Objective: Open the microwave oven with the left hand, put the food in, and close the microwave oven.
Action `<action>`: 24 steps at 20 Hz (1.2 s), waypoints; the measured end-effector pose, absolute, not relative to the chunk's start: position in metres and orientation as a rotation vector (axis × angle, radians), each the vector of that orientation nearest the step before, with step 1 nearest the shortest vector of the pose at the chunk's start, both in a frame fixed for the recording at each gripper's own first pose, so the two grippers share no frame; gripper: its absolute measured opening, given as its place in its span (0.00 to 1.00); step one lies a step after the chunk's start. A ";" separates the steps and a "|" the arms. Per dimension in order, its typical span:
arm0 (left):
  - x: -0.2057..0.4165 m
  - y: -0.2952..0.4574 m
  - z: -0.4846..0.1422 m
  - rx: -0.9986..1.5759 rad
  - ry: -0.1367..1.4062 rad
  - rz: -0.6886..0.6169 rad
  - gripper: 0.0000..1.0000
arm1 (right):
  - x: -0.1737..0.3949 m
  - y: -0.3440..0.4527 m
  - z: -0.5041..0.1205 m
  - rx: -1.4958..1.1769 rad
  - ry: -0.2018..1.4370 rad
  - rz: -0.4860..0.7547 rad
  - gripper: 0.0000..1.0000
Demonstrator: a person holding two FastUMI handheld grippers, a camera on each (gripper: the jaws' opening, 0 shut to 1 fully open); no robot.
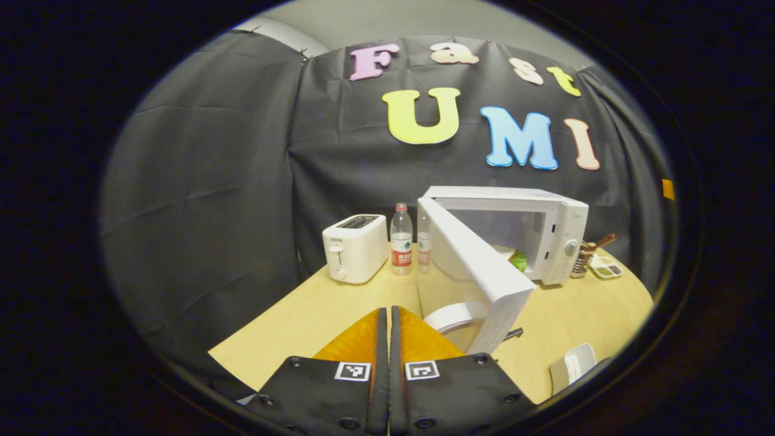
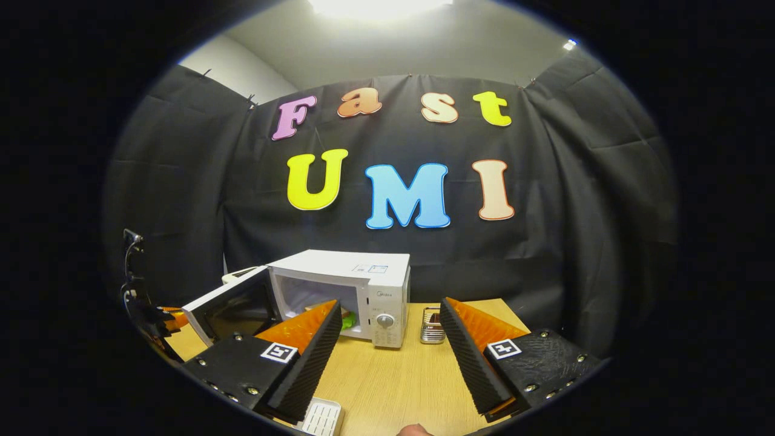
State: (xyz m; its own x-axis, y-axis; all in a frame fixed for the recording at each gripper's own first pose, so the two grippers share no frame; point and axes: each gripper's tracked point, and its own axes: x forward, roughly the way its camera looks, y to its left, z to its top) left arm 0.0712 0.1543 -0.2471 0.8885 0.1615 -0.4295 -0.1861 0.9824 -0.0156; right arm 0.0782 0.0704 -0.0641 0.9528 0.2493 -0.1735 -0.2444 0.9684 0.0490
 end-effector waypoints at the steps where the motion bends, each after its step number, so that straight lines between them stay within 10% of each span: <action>1: 0.074 0.147 -0.245 -0.046 0.435 0.172 0.07 | 0.076 0.067 -0.064 0.029 0.181 0.259 0.98; 24: 0.169 -0.017 -0.226 -0.112 0.411 -0.271 0.07 | 0.098 0.060 -0.061 0.001 0.196 0.147 0.98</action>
